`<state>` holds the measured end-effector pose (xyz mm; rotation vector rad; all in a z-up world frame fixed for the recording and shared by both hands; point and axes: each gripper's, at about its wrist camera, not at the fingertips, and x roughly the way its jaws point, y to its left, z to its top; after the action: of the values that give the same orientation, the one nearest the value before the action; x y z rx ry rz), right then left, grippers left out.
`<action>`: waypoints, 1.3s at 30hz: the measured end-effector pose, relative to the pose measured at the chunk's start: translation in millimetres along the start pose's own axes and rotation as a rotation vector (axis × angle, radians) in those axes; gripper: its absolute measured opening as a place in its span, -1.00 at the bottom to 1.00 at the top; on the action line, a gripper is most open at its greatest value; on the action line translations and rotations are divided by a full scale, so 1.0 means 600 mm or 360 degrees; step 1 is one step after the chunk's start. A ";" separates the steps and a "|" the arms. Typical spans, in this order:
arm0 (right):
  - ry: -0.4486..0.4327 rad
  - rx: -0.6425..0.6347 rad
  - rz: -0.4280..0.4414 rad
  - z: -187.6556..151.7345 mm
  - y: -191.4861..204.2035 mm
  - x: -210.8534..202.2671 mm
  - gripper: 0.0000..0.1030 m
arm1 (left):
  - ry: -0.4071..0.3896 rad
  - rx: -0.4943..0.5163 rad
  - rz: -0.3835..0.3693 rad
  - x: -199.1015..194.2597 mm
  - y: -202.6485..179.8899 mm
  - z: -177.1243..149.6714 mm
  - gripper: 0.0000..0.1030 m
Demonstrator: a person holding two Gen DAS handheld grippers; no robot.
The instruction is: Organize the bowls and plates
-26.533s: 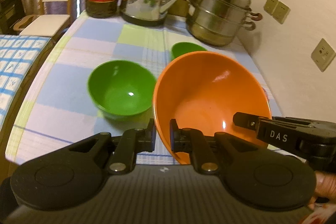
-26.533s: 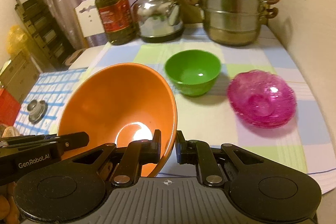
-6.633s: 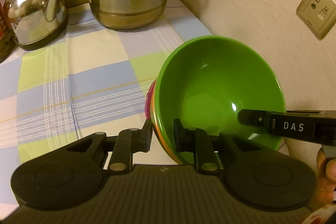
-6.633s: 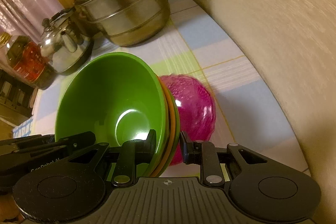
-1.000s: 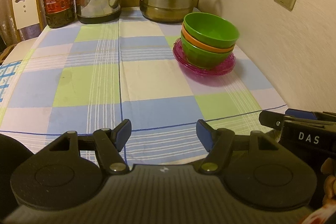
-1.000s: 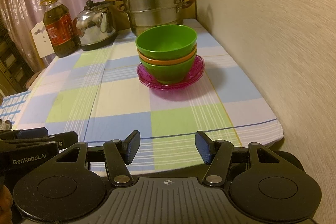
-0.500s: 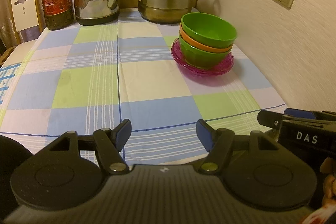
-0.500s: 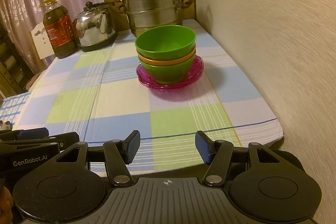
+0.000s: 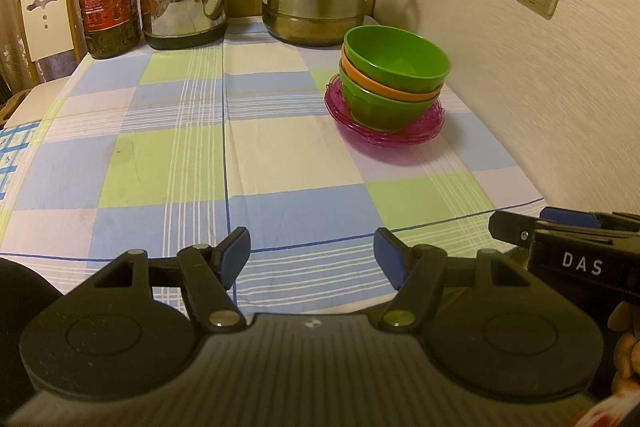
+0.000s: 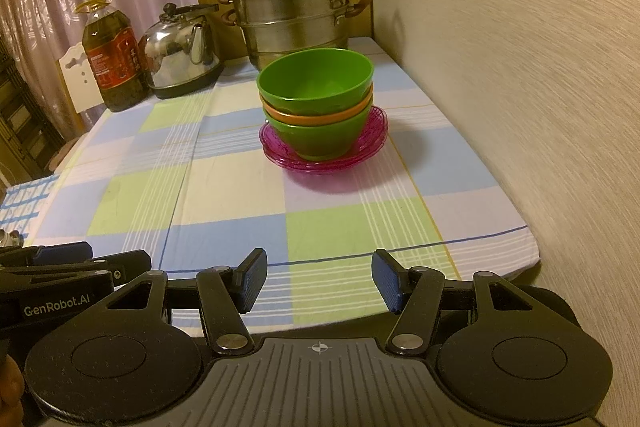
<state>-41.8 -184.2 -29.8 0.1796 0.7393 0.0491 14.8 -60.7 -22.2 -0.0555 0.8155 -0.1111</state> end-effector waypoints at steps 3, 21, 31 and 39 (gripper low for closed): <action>-0.0001 0.0001 0.0000 0.000 0.000 0.000 0.13 | -0.0001 0.0004 -0.0002 -0.002 0.000 0.000 0.28; -0.0001 0.0001 -0.0003 0.001 -0.002 -0.002 0.13 | -0.0006 0.0010 -0.0007 -0.002 -0.003 0.001 0.28; 0.0000 -0.0001 -0.0002 0.001 -0.002 -0.002 0.13 | -0.0005 0.0010 -0.0008 -0.002 -0.003 0.001 0.28; -0.0003 -0.0001 -0.0004 0.002 -0.003 -0.003 0.13 | -0.0010 0.0013 -0.0010 -0.002 -0.002 0.001 0.28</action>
<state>-42.2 -186.7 -28.0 0.1779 0.7373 0.0470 14.4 -61.9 -20.8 -0.0506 0.8085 -0.1199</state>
